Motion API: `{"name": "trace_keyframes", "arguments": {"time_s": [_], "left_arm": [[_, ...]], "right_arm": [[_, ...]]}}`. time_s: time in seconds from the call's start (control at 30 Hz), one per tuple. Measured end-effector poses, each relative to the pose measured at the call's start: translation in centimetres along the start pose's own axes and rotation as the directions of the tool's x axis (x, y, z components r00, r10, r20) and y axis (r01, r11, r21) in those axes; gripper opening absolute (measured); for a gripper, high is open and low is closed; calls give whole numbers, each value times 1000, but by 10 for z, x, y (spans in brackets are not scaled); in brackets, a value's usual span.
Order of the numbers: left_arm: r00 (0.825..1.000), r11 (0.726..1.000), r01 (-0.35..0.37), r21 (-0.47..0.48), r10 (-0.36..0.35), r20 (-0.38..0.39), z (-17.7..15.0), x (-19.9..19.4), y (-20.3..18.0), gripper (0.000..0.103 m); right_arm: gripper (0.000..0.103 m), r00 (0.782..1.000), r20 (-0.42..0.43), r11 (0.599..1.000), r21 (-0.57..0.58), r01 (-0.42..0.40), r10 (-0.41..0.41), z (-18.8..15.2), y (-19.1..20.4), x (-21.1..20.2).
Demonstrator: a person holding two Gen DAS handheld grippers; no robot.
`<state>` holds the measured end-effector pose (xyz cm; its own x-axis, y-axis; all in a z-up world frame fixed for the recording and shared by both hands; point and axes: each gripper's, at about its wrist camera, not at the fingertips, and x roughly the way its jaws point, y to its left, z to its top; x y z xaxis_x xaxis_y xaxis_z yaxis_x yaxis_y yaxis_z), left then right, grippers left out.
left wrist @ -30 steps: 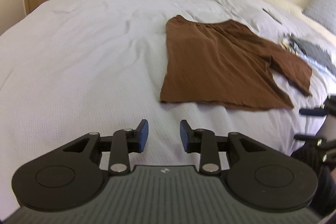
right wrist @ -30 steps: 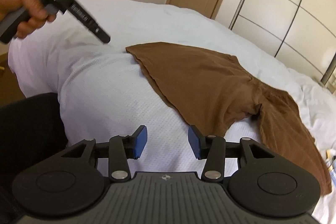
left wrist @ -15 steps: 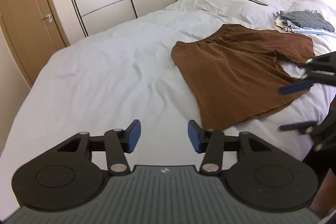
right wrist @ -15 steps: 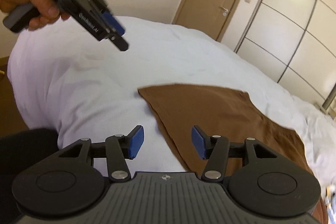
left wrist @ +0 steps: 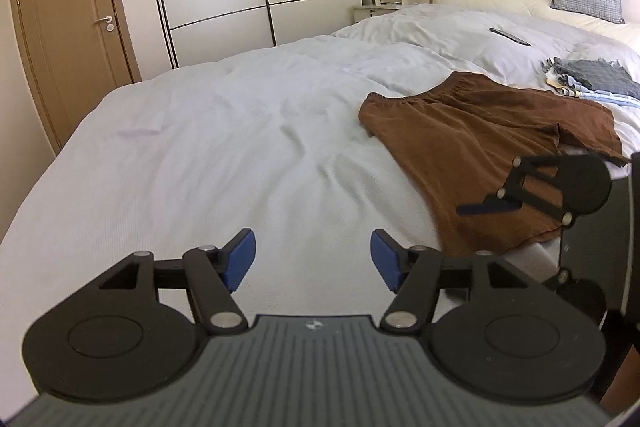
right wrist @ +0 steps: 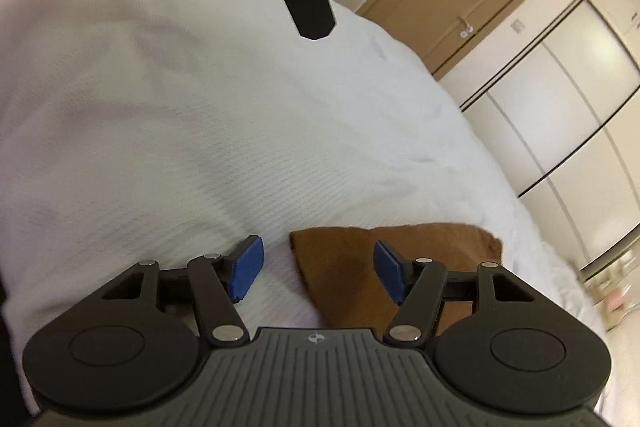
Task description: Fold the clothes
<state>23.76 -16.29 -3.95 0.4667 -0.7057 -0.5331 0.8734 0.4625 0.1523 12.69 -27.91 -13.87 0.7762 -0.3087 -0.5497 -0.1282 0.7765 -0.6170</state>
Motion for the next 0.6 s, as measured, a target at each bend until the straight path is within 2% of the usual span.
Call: {"name": "trace_keyframes", "arguments": {"time_s": [0.1, 0.17, 0.23, 0.3, 0.33, 0.37, 0.53, 0.6], "left_arm": [[1000, 1000, -1, 16, 1, -3, -2, 4, 2, 60], [1000, 1000, 4, 30, -4, -1, -1, 7, 2, 60], [1000, 996, 8, 89, -8, 8, 1, 13, -1, 60], [1000, 980, -5, 200, 1, 20, 7, 21, -9, 60], [1000, 967, -11, 254, 4, 28, 10, 26, -13, 60], [999, 952, -15, 305, 4, 38, 14, 32, -16, 60], [993, 865, 16, 501, -72, 93, 50, 81, -31, 60], [987, 824, 30, 566, -115, 116, 66, 108, -40, 60]], "right_arm": [[59, 1000, 11, 999, -24, 27, -26, -5, -3, 0], [50, 999, 35, 999, 27, 24, -25, -9, -15, -7], [29, 998, 60, 997, 78, 20, -25, -14, -27, -15], [16, 996, 84, 992, 128, 15, -26, -18, -38, -22], [9, 995, 96, 988, 153, 12, -27, -20, -44, -26], [7, 994, 108, 984, 178, 8, -28, -23, -50, -30], [4, 985, 171, 951, 310, -18, -37, -35, -82, -49], [4, 975, 218, 907, 416, -62, -34, -45, -107, -62]]}}
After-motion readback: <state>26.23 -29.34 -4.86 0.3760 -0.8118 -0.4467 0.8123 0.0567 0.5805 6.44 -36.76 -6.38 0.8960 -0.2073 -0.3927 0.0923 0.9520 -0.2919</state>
